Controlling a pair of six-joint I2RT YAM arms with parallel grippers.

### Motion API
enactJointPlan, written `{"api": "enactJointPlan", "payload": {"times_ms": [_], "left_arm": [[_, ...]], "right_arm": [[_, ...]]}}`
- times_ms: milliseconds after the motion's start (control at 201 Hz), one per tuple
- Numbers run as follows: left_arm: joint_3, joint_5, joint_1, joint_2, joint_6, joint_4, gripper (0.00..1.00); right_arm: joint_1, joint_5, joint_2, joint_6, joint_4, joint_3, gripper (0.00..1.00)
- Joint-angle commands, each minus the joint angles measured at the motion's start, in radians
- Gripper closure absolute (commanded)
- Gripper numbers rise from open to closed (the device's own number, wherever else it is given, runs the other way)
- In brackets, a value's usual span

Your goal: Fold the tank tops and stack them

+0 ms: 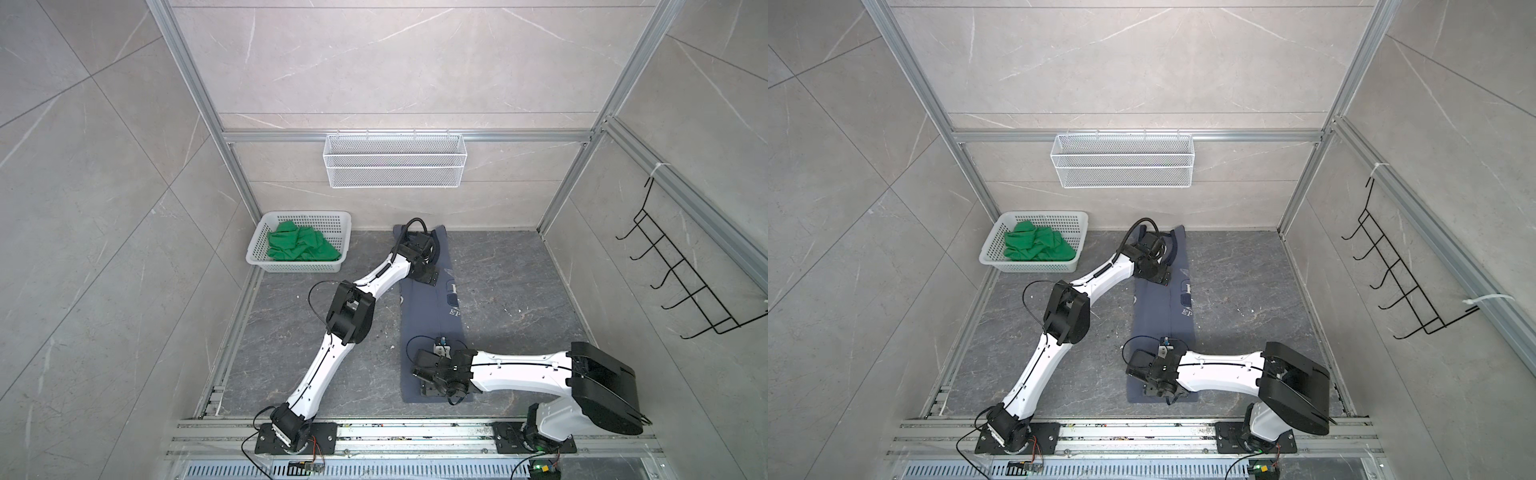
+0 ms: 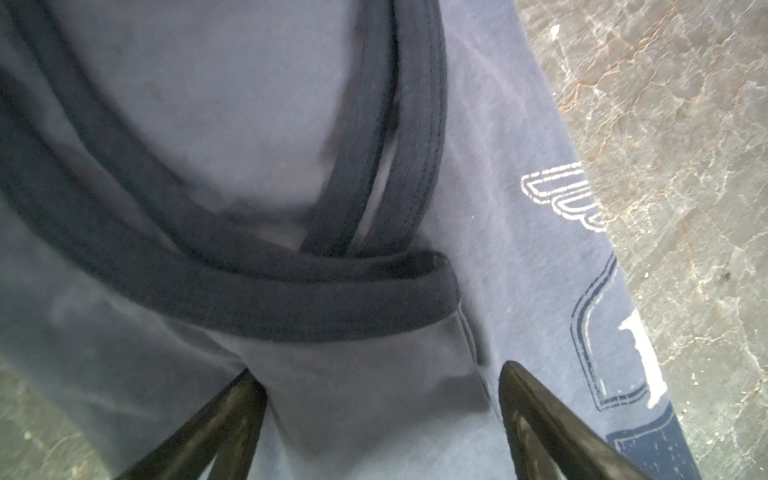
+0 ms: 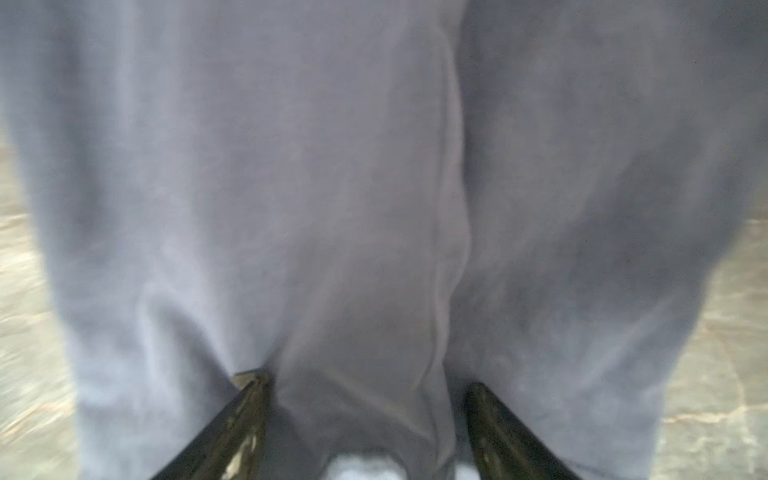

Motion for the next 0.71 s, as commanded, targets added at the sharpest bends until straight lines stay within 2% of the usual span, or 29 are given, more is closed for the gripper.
{"api": "enactJointPlan", "payload": {"times_ms": [0,100,169,319,438,558,702], "left_arm": [[0.094,-0.008,0.002,-0.047,-0.019,-0.113,0.08],[0.163,0.046,0.002,-0.107,-0.073,-0.240,0.06],[0.086,0.065,0.002,-0.207,-0.118,-0.265,0.05],[-0.455,0.049,0.002,-0.593,-0.226,-0.047,0.06],[-0.863,0.055,-0.003,-0.866,-0.330,0.107,0.08],[-1.164,0.047,-0.048,-1.078,-0.432,0.178,0.12],[-1.439,0.030,-0.177,-1.275,-0.572,0.196,0.15]], "right_arm": [[0.012,-0.010,-0.102,0.003,-0.034,0.004,0.22],[0.012,0.047,-0.192,0.004,-0.137,0.027,0.22],[0.004,0.111,-0.263,0.010,-0.229,0.031,0.22],[-0.073,0.156,-0.410,-0.023,-0.343,-0.016,0.23],[-0.184,0.081,-0.541,-0.075,-0.320,-0.111,0.25],[-0.297,-0.044,-0.657,-0.127,-0.244,-0.221,0.29],[-0.363,-0.167,-0.729,-0.133,-0.163,-0.320,0.34]]}}
